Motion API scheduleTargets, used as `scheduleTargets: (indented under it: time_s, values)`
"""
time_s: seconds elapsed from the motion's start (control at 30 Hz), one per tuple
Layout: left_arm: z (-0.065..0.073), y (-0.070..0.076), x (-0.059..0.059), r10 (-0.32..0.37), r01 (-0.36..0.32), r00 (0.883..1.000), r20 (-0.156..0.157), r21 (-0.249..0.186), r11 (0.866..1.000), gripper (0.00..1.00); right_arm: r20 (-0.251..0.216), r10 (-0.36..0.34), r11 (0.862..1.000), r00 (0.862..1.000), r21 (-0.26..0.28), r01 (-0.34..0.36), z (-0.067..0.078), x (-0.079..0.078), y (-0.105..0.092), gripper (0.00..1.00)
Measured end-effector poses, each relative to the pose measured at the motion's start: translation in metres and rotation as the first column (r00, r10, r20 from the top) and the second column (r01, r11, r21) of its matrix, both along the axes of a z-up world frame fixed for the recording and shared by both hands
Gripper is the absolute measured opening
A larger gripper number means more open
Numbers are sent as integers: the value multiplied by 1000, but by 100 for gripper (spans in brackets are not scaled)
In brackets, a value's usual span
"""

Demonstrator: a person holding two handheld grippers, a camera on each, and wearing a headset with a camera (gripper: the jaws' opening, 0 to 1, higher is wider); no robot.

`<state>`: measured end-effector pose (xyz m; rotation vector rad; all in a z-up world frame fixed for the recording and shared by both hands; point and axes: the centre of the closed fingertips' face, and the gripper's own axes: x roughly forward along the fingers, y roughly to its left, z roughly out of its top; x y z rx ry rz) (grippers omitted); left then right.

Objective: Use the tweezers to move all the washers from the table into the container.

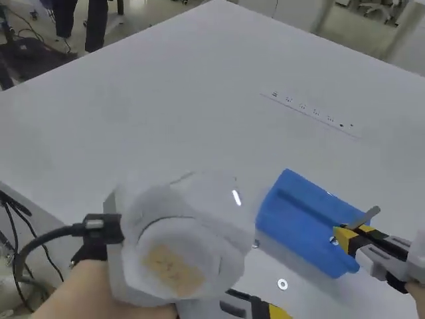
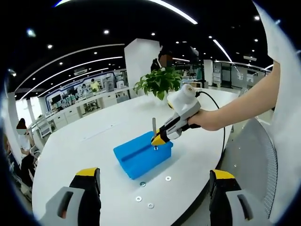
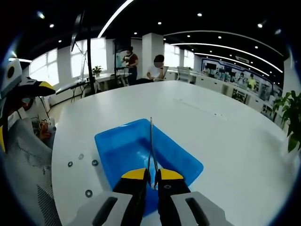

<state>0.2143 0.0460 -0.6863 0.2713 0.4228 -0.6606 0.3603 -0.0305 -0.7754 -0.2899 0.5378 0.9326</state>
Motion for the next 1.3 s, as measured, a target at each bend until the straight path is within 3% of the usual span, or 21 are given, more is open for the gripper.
scheduleTargets:
  time_s: [0.07, 0.17, 0.5, 0.77, 1.07, 1.3]
  values:
    - [1, -7, -1, -21, 21, 1000, -4, -9, 1000, 99, -2, 5, 1000, 1000, -17, -5, -2, -2, -1, 5]
    - [0, -12, -2, -51, 51, 999, 0, 39, 998, 99, -3, 3, 1000, 1000, -24, -3, -2, -3, -2, 5]
    - [7, -17, 2, -89, 86, 996, 22, 120, 989, 99, -8, -51, 998, 999, 39, 51, 11, 2, -3, 5]
    - [5, -25, -3, -140, 131, 990, 29, 200, 971, 99, -8, -56, 997, 998, 60, 56, 16, 4, 0, 5]
    - [9, -27, -3, -145, 134, 988, 43, 195, 972, 99, -2, -48, 996, 999, 78, 48, 30, 0, 3, 4]
    - [10, -23, 0, -146, 130, 988, 57, 231, 964, 99, 15, 13, 990, 1000, 138, -15, 57, -13, 17, 4]
